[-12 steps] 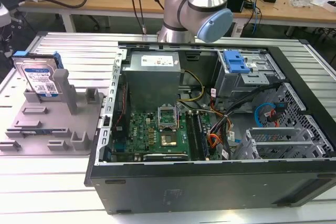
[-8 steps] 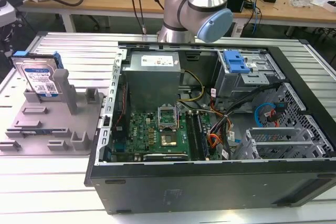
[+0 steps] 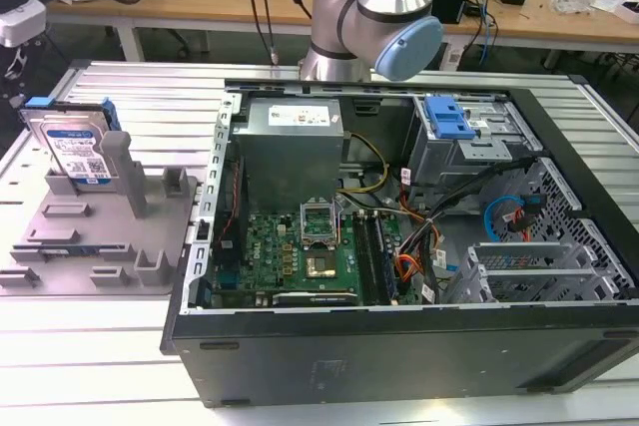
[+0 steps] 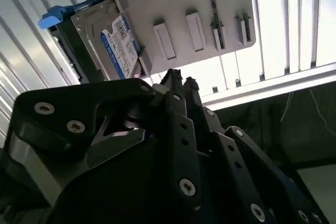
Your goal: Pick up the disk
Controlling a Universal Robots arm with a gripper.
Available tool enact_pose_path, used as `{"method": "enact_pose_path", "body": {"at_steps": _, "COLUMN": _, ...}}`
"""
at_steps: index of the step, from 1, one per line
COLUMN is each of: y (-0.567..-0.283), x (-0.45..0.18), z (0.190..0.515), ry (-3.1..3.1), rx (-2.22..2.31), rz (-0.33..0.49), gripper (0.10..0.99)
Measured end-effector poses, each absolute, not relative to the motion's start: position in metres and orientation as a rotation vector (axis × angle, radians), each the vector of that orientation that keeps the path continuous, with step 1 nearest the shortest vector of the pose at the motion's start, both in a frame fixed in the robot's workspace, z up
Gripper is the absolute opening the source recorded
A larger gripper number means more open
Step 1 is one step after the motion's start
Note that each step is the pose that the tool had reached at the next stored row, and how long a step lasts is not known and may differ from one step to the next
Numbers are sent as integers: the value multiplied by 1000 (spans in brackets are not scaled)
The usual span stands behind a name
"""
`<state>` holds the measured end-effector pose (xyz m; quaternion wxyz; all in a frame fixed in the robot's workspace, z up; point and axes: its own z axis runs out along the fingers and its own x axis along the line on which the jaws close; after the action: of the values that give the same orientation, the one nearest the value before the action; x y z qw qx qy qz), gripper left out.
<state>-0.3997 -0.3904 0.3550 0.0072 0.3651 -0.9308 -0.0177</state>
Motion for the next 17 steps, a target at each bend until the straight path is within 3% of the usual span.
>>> {"method": "enact_pose_path", "body": {"at_steps": 4, "y": -390, "x": -400, "z": 355, "ry": -2848, "rx": 1286, "rz": -54, "gripper": 416}}
{"method": "enact_pose_path", "body": {"at_steps": 5, "y": -390, "x": -400, "z": 355, "ry": -2834, "rx": 1316, "rz": -54, "gripper": 416}}
{"method": "enact_pose_path", "body": {"at_steps": 7, "y": -390, "x": -400, "z": 355, "ry": -2792, "rx": 1400, "rz": -53, "gripper": 541}}
{"method": "enact_pose_path", "body": {"at_steps": 17, "y": -390, "x": -400, "z": 355, "ry": -2602, "rx": 1722, "rz": -49, "gripper": 541}}
